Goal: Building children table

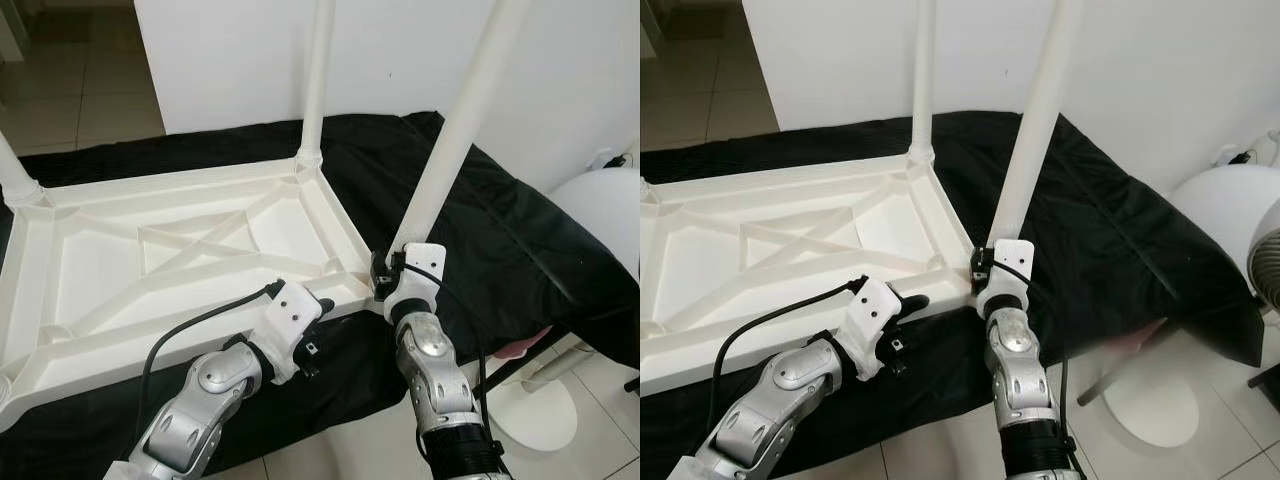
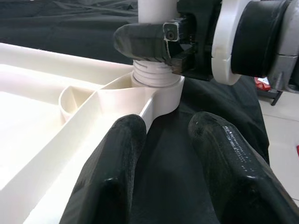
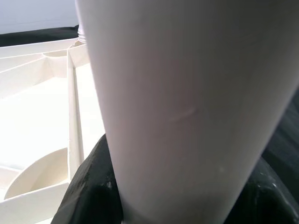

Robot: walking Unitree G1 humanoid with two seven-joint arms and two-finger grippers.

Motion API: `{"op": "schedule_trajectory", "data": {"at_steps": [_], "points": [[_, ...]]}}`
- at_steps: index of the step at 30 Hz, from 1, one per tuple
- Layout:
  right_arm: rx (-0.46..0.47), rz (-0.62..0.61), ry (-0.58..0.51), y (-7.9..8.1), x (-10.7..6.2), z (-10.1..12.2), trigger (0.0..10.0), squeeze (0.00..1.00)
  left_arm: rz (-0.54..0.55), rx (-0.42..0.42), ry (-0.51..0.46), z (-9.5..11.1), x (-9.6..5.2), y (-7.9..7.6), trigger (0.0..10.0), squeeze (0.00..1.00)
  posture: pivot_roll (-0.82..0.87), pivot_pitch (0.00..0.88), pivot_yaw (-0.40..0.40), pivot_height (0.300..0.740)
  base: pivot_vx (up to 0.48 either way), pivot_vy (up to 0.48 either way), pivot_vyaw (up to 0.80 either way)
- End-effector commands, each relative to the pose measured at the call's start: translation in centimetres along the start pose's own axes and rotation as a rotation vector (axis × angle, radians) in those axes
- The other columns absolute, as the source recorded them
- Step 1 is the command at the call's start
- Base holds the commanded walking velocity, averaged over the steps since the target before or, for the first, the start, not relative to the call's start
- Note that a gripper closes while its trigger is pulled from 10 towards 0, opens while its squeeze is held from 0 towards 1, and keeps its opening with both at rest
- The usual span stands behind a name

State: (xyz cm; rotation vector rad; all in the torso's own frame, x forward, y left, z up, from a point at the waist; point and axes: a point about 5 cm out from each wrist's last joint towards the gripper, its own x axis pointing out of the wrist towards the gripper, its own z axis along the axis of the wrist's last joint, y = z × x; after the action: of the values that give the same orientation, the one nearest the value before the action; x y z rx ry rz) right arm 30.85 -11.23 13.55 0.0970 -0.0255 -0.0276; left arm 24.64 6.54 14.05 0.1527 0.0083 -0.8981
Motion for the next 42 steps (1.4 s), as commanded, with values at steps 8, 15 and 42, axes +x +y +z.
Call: {"op": "schedule_trajectory", "data": {"at_steps": [8,15,42], "points": [[0.106,0.08,0.077,0.6,-1.3,-1.2,10.0,1.0,-0.041,0.004,0.005,-0.2,0.1,-0.2,10.0,0.0,-0.02,0.03,-0.045,0.74,0.0,0.0,0.0],[0.076,0.136,0.04,-0.7,-1.1,-0.4,10.0,1.0,-0.042,0.004,0.003,-0.2,0.2,-0.4,10.0,0.0,-0.02,0.02,-0.05,0.74,0.0,0.0,0.0],[-0.204,0.756,0.04,-4.3,1.8,0.2,10.0,0.0,-0.068,0.037,-0.008,0.0,0.8,0.0,10.0,0.0,-0.03,0.0,-0.043,0.74,0.0,0.0,0.0]]}}
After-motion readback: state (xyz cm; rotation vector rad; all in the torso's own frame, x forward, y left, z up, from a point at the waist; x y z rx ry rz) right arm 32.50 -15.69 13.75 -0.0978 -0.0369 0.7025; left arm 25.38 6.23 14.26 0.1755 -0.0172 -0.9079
